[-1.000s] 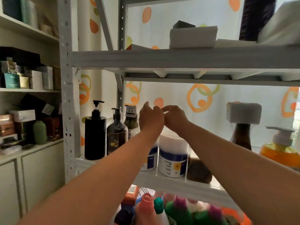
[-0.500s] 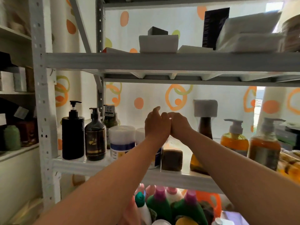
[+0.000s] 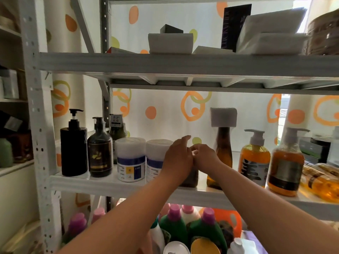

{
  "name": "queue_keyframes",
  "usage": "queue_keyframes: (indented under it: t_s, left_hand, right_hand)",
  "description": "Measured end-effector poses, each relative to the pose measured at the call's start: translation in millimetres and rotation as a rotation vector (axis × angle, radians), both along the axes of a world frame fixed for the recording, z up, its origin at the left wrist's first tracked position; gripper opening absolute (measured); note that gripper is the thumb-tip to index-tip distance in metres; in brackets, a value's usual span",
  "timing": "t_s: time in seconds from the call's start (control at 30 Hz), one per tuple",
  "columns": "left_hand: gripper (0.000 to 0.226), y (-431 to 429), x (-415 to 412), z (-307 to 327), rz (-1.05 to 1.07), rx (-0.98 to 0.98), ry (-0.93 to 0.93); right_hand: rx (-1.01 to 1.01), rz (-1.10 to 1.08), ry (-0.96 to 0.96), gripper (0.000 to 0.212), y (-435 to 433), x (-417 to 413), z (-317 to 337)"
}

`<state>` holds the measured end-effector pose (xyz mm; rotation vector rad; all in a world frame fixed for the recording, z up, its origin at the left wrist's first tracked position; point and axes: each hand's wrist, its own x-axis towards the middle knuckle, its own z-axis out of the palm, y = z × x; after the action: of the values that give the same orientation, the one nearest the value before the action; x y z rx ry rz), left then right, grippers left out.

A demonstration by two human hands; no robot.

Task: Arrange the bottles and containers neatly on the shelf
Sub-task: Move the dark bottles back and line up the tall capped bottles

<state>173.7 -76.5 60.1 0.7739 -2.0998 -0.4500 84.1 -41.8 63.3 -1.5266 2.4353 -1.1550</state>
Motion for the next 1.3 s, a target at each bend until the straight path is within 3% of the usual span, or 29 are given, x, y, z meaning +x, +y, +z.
queue_keyframes:
  t_s: [0.13,0.33,0.47,0.97,1.13,1.3]
  left_hand:
    - [0.048,-4.0,3.5,-13.3,0.034,-0.081,-0.176]
    - [0.036,-5.9,6.6,-36.9,0.043,-0.235,-0.296]
    - [0.033,-6.6,5.6,-42.2,0.037,-0.221,-0.338]
    - [0.035,-13.7,-2.3,-61.2,0.051,-0.32,-0.227]
    - [0.039,-14.7,-3.3,-64.8,0.058,-0.283,-0.206]
    - [0.042,-19.0,-3.8,-66.5,0.068,-0.28,-0.206]
  right_hand:
    - [-0.003,0.001,-0.09,0.04,0.9,-2.5,-5.5]
    - [0.029,-0.016,-0.195,0.038,-9.0,-2.3,-18.4]
    - [0.033,-0.001,-0.246,0.037,-10.4,-1.8,-18.9]
    - [-0.006,-0.037,-0.291,0.01,-8.2,1.7,-23.6]
    - [0.064,-0.066,-0.201,0.022,-12.7,6.0,-21.3]
    - [0.1,-0.08,-0.122,0.021,-16.2,6.9,-18.8]
